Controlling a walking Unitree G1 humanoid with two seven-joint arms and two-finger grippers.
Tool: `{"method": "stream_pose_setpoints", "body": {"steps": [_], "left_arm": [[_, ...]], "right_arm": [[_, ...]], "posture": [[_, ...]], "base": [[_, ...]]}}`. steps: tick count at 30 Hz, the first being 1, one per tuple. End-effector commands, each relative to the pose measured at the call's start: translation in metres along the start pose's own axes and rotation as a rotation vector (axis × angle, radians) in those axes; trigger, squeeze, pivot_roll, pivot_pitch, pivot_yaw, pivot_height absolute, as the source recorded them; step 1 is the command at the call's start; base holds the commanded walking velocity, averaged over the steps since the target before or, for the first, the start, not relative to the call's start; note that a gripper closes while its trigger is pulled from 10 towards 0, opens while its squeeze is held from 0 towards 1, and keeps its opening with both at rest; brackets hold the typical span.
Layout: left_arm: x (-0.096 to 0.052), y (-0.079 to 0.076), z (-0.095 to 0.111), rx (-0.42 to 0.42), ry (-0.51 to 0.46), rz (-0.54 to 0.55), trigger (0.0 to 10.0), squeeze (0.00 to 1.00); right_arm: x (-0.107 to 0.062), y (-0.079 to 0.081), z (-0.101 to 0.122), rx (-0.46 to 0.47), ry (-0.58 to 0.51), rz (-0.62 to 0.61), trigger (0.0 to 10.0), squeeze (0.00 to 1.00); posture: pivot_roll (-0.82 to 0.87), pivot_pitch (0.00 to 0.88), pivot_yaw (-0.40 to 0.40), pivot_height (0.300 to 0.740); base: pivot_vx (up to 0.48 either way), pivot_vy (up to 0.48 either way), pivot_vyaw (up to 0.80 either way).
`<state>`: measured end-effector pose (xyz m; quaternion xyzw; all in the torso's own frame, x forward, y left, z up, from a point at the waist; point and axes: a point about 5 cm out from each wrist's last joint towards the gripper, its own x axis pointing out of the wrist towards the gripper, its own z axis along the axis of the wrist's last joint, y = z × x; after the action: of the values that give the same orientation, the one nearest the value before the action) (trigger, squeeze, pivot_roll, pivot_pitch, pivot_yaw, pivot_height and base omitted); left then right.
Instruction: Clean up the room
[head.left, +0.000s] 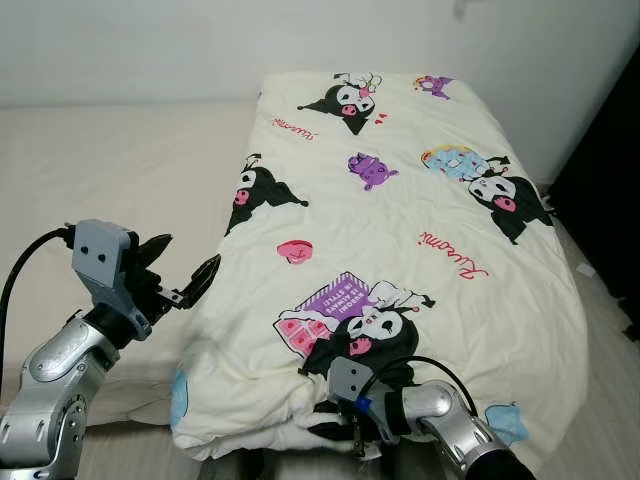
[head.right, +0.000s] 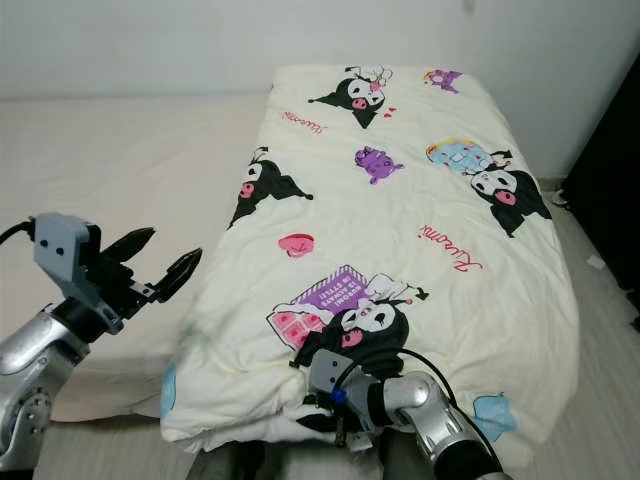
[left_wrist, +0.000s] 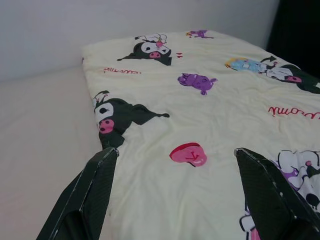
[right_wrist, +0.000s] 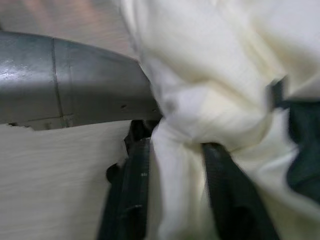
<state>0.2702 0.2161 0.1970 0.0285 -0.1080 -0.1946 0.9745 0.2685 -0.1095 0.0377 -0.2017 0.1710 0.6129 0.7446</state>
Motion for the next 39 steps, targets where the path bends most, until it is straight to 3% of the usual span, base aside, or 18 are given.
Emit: {"method": "stream_pose_setpoints", "body": {"steps": [1, 5, 6, 8, 10, 11, 12, 13, 14, 16, 18, 20, 22, 26, 31, 39], "left_arm": [[0.002, -0.005, -0.009, -0.015, 0.022, -0.002, 10.0, 0.00], [0.005, -0.011, -0.015, -0.018, 0.037, -0.003, 10.0, 0.00], [0.007, -0.016, -0.019, -0.035, 0.050, 0.003, 10.0, 0.00], [0.007, -0.017, -0.020, -0.040, 0.053, 0.005, 10.0, 0.00], [0.011, -0.027, -0.030, -0.050, 0.084, 0.015, 10.0, 0.00], [0.011, -0.027, -0.030, -0.050, 0.084, 0.015, 10.0, 0.00], [0.013, -0.032, -0.036, -0.049, 0.096, 0.033, 10.0, 0.00], [0.013, -0.032, -0.036, -0.049, 0.096, 0.033, 10.0, 0.00], [0.018, -0.035, -0.043, -0.041, 0.113, 0.092, 10.0, 0.00], [0.023, -0.033, -0.051, 0.020, 0.136, 0.197, 10.0, 0.00], [0.024, -0.032, -0.052, 0.040, 0.131, 0.235, 10.0, 0.00], [0.026, -0.030, -0.054, 0.034, 0.140, 0.277, 10.0, 0.00], [0.034, -0.037, -0.055, 0.007, 0.125, 0.288, 10.0, 0.00], [0.036, -0.040, -0.053, 0.001, 0.113, 0.276, 10.0, 0.00], [0.044, -0.058, -0.059, 0.002, 0.133, 0.251, 10.0, 0.00], [0.043, -0.063, -0.067, -0.003, 0.154, 0.245, 10.0, 0.00]], "right_arm": [[-0.003, -0.003, 0.009, -0.033, -0.052, -0.068, 10.0, 0.00], [-0.011, -0.007, 0.026, 0.057, -0.176, -0.107, 10.0, 0.00], [-0.020, -0.008, 0.041, 0.150, -0.295, -0.116, 10.0, 0.00], [-0.022, -0.008, 0.045, 0.166, -0.321, -0.114, 10.0, 0.00], [-0.048, -0.018, 0.078, 0.185, -0.532, -0.268, 10.0, 0.00], [-0.048, -0.018, 0.078, 0.185, -0.532, -0.268, 10.0, 0.00], [-0.065, -0.026, 0.092, 0.192, -0.637, -0.418, 10.0, 0.00], [-0.065, -0.026, 0.092, 0.192, -0.637, -0.418, 10.0, 0.00], [-0.077, -0.038, 0.092, 0.204, -0.667, -0.659, 10.0, 0.00], [-0.083, -0.044, 0.085, 0.215, -0.638, -0.836, 10.0, 0.00], [-0.084, -0.045, 0.081, 0.226, -0.619, -0.874, 10.0, 0.00], [-0.085, -0.046, 0.073, 0.259, -0.591, -0.945, 10.0, 0.00], [-0.094, -0.043, 0.060, 0.327, -0.551, -1.097, 10.0, 0.00], [-0.096, -0.042, 0.059, 0.344, -0.547, -1.125, 10.0, 0.00], [-0.096, -0.042, 0.052, 0.354, -0.482, -1.233, 10.0, 0.00], [-0.093, -0.040, 0.050, 0.369, -0.476, -1.263, 10.0, 0.00]], "posture": [[0.08, 0.160, 0.016, 0.597], [0.07, 0.150, 0.016, 0.597], [0.07, 0.144, 0.017, 0.597], [0.07, 0.144, 0.017, 0.597], [0.06, 0.125, 0.022, 0.597], [0.06, 0.125, 0.022, 0.597], [0.04, 0.108, 0.027, 0.597], [0.04, 0.108, 0.027, 0.597], [0.03, 0.092, 0.032, 0.597], [0.03, 0.080, 0.037, 0.597], [0.03, 0.080, 0.037, 0.597], [0.02, 0.074, 0.038, 0.597], [0.02, 0.057, 0.036, 0.602], [0.02, 0.057, 0.036, 0.607], [0.00, 0.047, 0.045, 0.627], [0.00, 0.041, 0.039, 0.652]], "base": [[0.000, 0.000, 0.00], [0.000, 0.000, 0.00], [0.000, 0.000, 0.00], [0.000, 0.000, 0.00], [0.000, 0.000, 0.00], [0.000, 0.000, 0.00], [0.000, 0.000, 0.00], [0.000, 0.000, 0.00], [0.000, 0.000, 0.00], [0.000, 0.000, 0.00], [0.000, 0.000, 0.00], [0.000, 0.000, 0.00], [0.000, 0.000, 0.00], [0.000, 0.000, 0.00], [0.000, 0.000, 0.00], [0.000, 0.000, 0.00]]}}
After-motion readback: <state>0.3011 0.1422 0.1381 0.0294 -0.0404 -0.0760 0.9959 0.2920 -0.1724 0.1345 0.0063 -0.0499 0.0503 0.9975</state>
